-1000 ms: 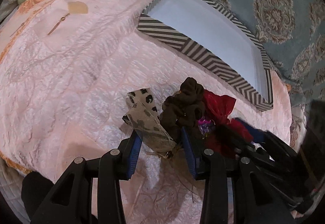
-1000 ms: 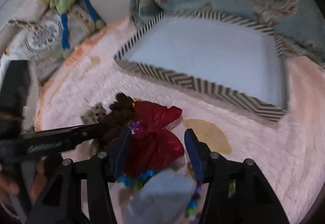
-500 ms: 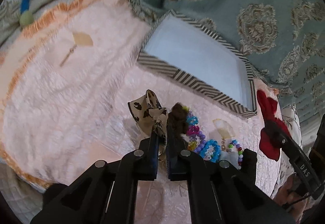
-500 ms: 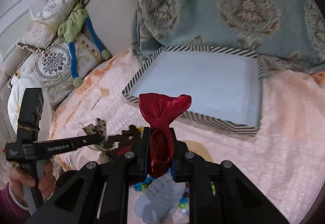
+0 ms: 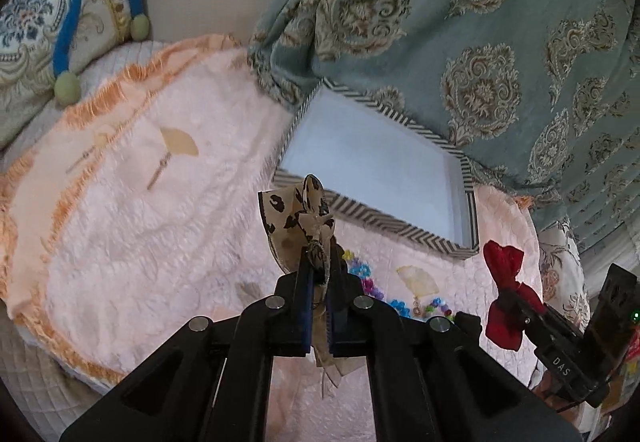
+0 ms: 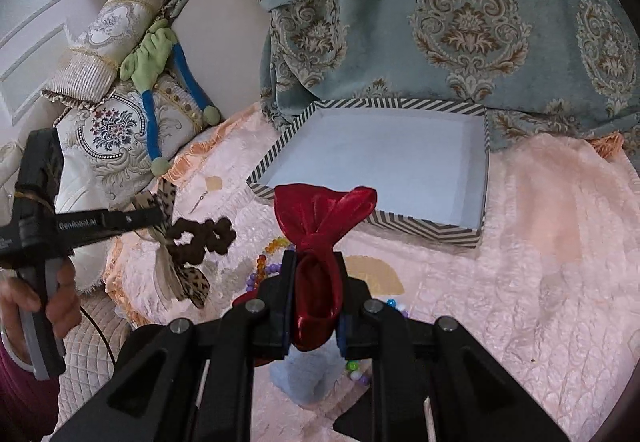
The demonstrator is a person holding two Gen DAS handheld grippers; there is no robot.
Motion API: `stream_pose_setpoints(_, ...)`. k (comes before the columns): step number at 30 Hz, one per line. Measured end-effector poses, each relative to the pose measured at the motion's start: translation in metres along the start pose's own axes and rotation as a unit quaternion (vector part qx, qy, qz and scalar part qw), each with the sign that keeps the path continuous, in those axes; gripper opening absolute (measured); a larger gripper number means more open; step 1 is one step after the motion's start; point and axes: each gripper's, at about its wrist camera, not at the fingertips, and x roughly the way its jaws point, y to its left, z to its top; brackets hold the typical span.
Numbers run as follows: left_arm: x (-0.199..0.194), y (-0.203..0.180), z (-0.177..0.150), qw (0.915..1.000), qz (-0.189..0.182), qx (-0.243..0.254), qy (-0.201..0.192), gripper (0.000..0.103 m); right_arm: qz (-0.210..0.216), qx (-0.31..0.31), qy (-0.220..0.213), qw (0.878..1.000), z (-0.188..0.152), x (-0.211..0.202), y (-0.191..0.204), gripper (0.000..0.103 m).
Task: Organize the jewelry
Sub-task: 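Carry the red bow into the tray with the right gripper while the left carries the leopard clip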
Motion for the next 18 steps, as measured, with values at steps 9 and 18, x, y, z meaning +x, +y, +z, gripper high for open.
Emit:
stream_pose_setpoints(9, 0.016, -0.021, 0.044, 0.9996, 0.005, 0.019, -0.022, 0.000, -0.025, 0.014, -0.010, 1.000, 0.025, -0.001, -0.023, 0.016)
stream_pose_setpoints(18, 0.071, -0.045, 0.103, 0.9976, 0.035, 0.047, -0.038, 0.000, -0.074, 0.027, 0.007, 0.997, 0.071, 0.040, -0.064, 0.017)
